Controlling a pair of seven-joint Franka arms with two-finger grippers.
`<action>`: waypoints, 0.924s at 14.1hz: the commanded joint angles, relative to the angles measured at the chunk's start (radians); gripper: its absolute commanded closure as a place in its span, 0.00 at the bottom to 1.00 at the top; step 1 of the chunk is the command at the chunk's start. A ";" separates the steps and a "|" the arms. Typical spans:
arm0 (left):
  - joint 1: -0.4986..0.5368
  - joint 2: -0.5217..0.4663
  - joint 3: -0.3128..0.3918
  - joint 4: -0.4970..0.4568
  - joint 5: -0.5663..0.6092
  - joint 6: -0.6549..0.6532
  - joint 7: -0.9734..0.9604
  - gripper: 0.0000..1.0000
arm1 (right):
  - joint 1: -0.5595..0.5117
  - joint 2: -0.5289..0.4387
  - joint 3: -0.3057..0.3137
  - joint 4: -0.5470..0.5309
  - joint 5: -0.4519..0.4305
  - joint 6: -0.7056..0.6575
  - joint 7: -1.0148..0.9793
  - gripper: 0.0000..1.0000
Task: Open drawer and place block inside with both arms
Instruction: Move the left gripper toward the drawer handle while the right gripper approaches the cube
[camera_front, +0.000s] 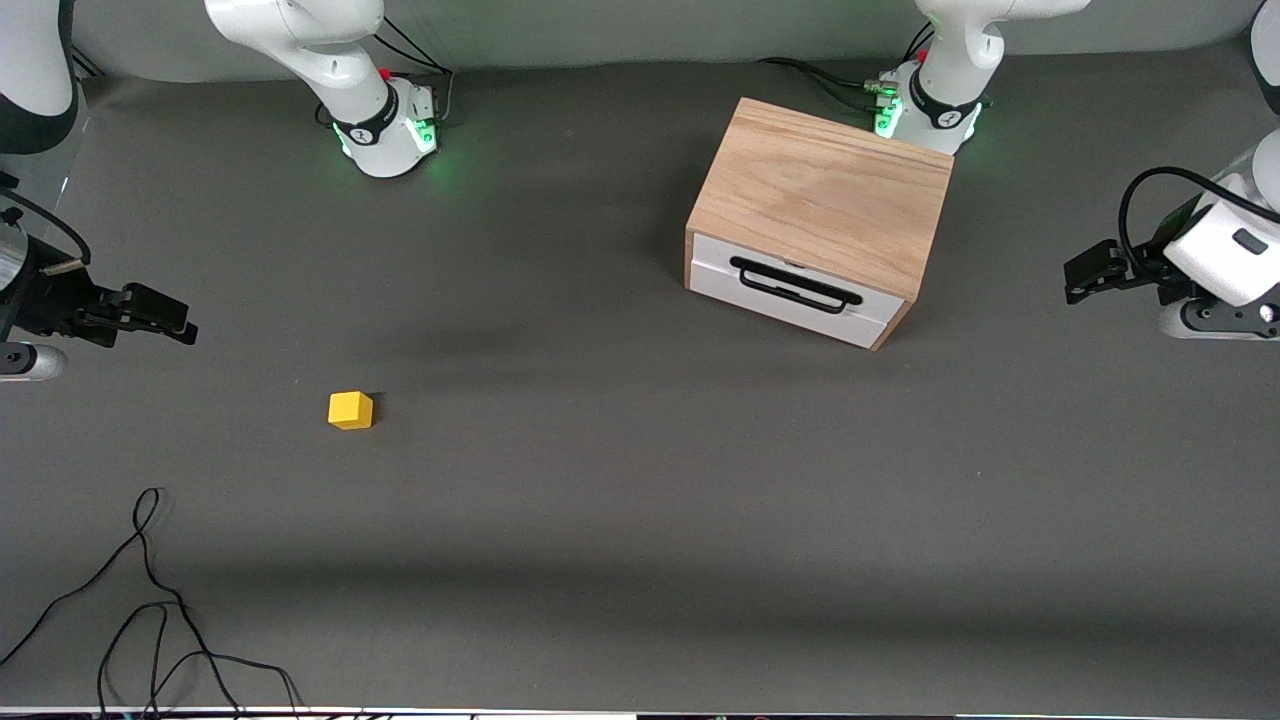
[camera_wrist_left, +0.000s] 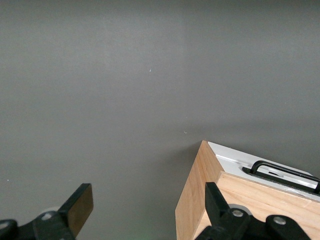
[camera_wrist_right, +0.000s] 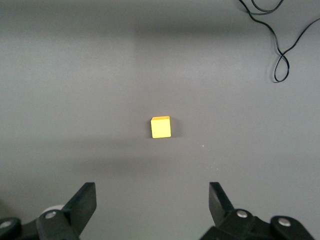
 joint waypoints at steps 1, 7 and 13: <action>-0.008 -0.006 0.005 0.013 0.001 -0.023 0.010 0.00 | 0.008 0.006 -0.004 0.020 0.008 -0.002 0.022 0.00; -0.007 -0.003 0.005 0.011 0.001 -0.023 0.012 0.00 | 0.003 0.012 -0.005 0.025 0.013 0.000 0.022 0.00; -0.007 0.005 0.005 0.010 0.001 -0.024 0.004 0.00 | 0.003 0.095 -0.004 0.003 -0.036 0.012 0.007 0.00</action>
